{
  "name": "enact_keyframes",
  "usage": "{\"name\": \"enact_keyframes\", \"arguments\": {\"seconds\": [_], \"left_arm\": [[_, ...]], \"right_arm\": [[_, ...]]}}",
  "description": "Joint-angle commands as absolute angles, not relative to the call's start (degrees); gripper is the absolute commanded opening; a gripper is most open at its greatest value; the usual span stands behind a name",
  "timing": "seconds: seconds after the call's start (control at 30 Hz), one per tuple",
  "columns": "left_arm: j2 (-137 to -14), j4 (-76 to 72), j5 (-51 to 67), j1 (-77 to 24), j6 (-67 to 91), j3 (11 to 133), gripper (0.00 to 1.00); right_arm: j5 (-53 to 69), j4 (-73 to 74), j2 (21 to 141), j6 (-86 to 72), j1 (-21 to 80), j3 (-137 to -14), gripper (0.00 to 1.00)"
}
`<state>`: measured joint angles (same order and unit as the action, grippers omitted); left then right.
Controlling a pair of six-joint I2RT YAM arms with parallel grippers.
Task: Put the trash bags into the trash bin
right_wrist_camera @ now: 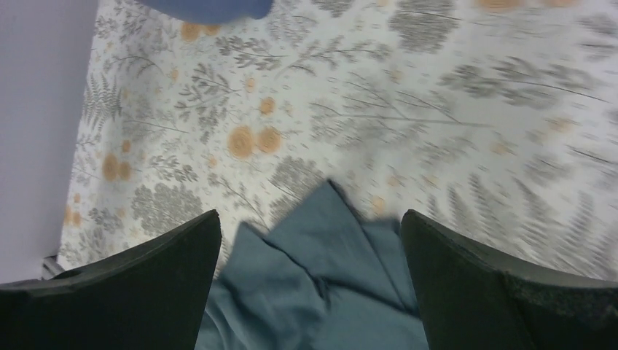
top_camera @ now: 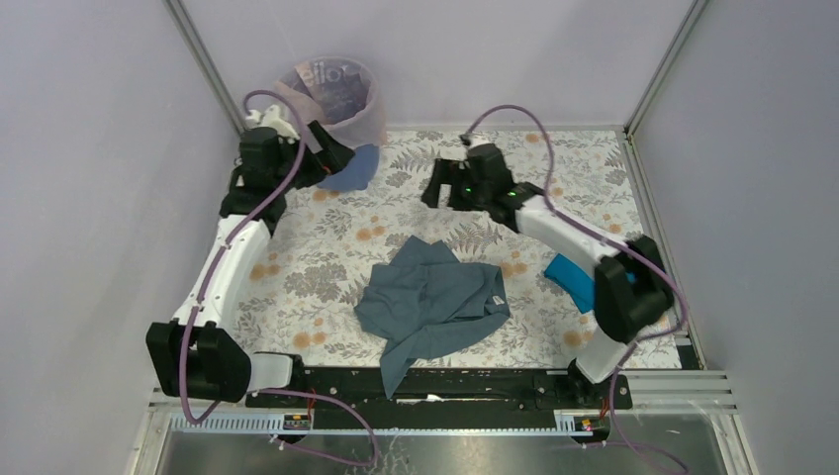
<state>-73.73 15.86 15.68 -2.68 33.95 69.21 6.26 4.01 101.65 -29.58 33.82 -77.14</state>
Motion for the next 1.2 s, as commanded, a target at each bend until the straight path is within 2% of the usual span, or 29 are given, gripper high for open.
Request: {"name": "enact_keyframes", "arguments": {"seconds": [0.0, 0.1, 0.17, 0.27, 0.4, 0.7, 0.83, 0.9, 1.1, 1.17], "left_arm": [[-74.84, 7.41, 15.57, -12.67, 27.20, 69.14, 0.99], [-79.03, 2.12, 6.13, -22.23, 24.09, 69.90, 0.99], [-85.02, -5.98, 5.10, -26.10, 23.23, 70.52, 0.99], [-96.86, -8.95, 1.03, -30.85, 17.40, 79.56, 0.99], [-109.14, -10.55, -9.41, -30.99, 17.49, 91.04, 0.99], [-125.37, -12.85, -19.16, -30.17, 8.93, 105.43, 0.99], [-129.52, -13.62, -19.86, -28.36, 5.74, 107.65, 0.99], [-129.92, -11.80, -25.75, -27.50, 4.48, 108.41, 0.99], [-123.53, -17.71, -32.74, -23.27, -1.63, 97.93, 0.99], [-122.45, -16.76, -31.74, -21.59, -2.44, 97.17, 0.99]], "right_arm": [[0.88, 7.51, 88.88, -22.88, 31.02, -66.87, 1.00], [-1.27, 9.35, 81.66, -21.49, 30.28, -60.26, 1.00], [-2.08, 9.22, 77.38, -20.98, 29.90, -56.25, 1.00], [-2.69, 9.53, 71.42, -21.53, 29.12, -51.84, 1.00], [-4.47, 12.09, 62.57, -21.73, 28.96, -47.87, 1.00], [-10.21, 17.25, 46.72, -20.61, 28.83, -42.34, 1.00], [-11.37, 17.55, 43.62, -20.43, 28.83, -42.22, 1.00], [-11.96, 17.74, 42.85, -19.92, 28.81, -42.69, 1.00], [-11.00, 17.62, 42.39, -20.53, 28.76, -43.26, 1.00], [-9.49, 16.99, 42.53, -21.43, 28.81, -43.32, 1.00]]}}
